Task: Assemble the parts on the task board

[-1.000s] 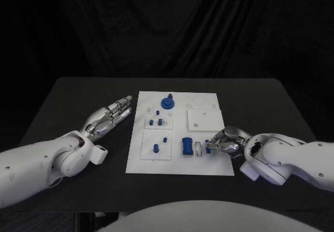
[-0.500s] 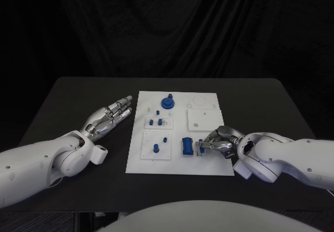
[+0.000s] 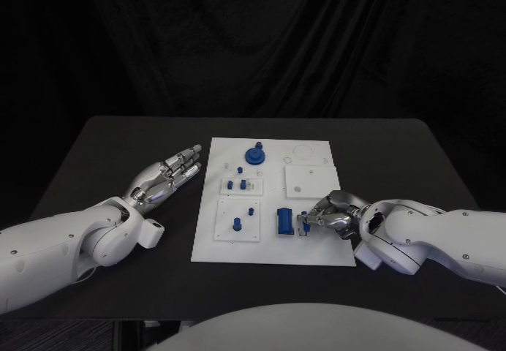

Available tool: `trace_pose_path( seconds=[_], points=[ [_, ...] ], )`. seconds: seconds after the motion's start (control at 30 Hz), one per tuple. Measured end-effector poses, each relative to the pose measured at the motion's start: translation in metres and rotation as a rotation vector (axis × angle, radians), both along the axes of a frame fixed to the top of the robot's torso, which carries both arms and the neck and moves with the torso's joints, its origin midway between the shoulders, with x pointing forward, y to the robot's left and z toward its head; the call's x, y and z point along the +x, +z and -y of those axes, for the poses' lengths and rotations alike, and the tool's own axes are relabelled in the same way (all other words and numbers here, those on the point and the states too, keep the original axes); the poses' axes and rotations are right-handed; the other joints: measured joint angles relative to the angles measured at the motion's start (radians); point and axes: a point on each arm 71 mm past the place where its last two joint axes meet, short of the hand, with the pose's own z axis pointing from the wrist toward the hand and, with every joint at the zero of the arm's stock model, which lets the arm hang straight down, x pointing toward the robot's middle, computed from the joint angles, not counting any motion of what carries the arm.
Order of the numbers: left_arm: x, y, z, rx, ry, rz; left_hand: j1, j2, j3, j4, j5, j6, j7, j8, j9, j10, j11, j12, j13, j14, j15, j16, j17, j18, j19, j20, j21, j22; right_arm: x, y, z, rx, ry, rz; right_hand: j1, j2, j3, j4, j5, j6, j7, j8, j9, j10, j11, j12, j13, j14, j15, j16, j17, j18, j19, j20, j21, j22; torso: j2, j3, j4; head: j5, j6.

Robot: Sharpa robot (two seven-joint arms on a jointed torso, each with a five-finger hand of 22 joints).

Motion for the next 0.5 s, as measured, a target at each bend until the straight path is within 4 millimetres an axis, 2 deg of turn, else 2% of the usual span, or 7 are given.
trace_pose_path(
  seconds=[0.5],
  points=[
    [0.0001,-0.0008,0.0009,-0.002,-0.005,-0.003,0.0,0.0,0.0,0.0,0.0,0.0,0.0,0.0,0.0,0.0,0.0,0.0,0.0,0.0,0.0,0.0,0.0,0.0,0.0,0.0,0.0,-0.001,-0.0005,0.0001,0.0006,-0.027,0.023,0.01,-0.003,-0.003,0.0,0.0,-0.001,0.0,0.0,0.002,0.0,0.0,0.0,0.0,0.0,0.0,0.0,0.0,0.001,0.0,0.0,0.0,0.0,0.0,0.0,0.0007,-0.0008,-0.002,0.0]
  ],
)
